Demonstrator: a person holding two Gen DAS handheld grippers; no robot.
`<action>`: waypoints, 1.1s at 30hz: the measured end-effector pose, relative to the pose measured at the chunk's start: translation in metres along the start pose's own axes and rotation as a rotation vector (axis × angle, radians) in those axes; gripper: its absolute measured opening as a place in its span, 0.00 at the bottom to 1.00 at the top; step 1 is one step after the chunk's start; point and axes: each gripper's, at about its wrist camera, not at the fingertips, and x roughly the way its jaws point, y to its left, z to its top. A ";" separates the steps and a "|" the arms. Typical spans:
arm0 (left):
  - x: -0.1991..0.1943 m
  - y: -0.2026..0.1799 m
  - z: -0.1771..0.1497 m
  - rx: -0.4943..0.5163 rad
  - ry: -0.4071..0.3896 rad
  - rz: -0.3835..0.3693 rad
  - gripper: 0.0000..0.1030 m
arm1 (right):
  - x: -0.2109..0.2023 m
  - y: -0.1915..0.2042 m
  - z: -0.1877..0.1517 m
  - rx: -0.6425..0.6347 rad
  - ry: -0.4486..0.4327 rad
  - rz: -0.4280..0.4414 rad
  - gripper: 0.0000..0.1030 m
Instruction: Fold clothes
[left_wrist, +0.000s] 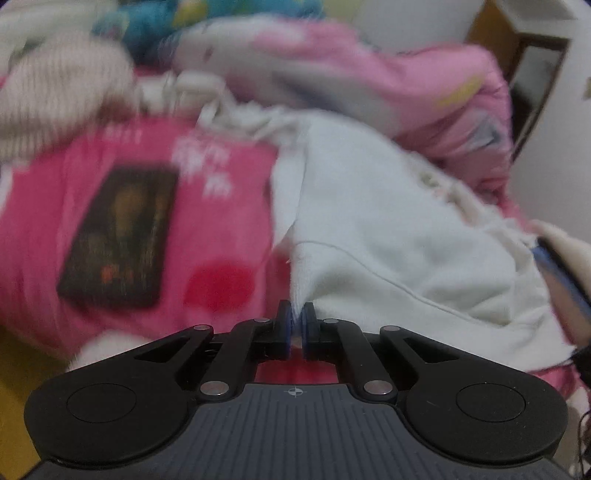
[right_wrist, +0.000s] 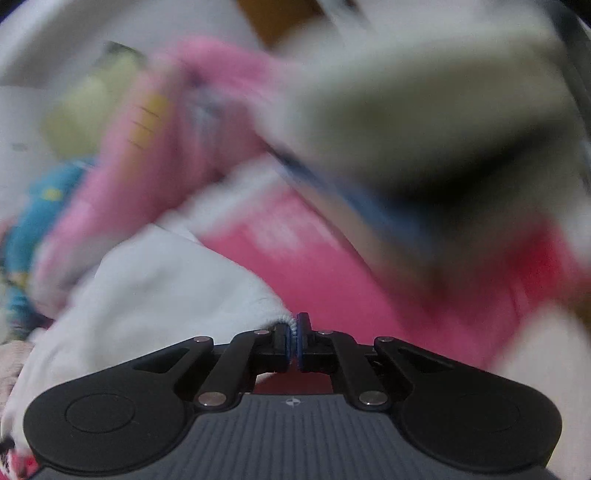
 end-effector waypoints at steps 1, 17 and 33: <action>0.000 0.002 0.001 -0.011 -0.007 -0.004 0.03 | -0.001 0.002 0.003 0.007 -0.009 0.004 0.03; -0.004 0.003 -0.018 0.070 0.048 -0.025 0.03 | -0.035 0.027 -0.008 -0.425 -0.059 -0.103 0.58; -0.022 -0.006 -0.013 0.061 -0.029 -0.125 0.04 | -0.041 0.231 -0.093 -1.129 0.041 0.672 0.51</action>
